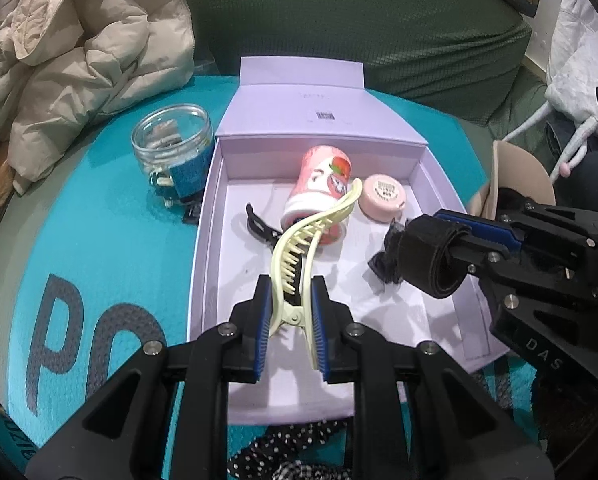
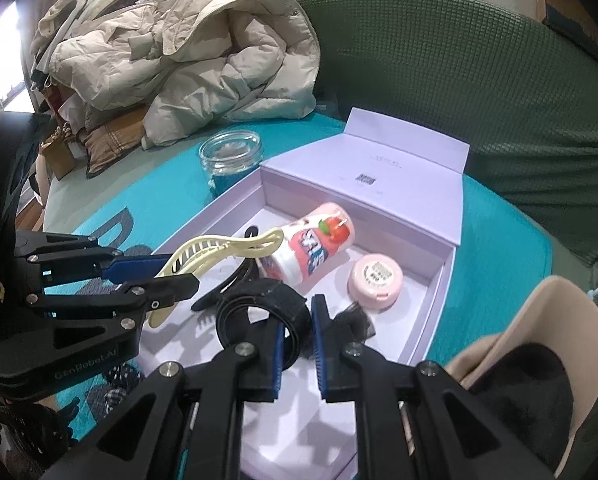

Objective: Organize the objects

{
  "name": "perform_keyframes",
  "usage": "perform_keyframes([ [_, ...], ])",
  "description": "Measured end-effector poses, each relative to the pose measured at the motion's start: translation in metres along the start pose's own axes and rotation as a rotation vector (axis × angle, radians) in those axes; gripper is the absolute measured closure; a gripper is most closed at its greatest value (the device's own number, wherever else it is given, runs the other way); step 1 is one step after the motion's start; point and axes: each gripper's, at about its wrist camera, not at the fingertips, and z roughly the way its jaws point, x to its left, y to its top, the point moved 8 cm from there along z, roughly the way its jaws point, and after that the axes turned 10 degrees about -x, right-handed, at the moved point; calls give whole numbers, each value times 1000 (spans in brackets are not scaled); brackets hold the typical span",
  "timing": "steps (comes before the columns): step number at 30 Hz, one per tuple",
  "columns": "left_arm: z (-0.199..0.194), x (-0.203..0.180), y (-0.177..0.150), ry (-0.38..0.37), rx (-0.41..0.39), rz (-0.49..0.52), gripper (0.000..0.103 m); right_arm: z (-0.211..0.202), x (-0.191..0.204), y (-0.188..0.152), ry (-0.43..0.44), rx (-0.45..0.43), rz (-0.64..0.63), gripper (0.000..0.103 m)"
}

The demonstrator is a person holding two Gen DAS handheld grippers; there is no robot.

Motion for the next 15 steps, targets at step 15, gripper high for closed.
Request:
perform_keyframes([
  [15, 30, 9, 41, 39, -36, -6, 85, 28, -38, 33, -89, 17, 29, 91],
])
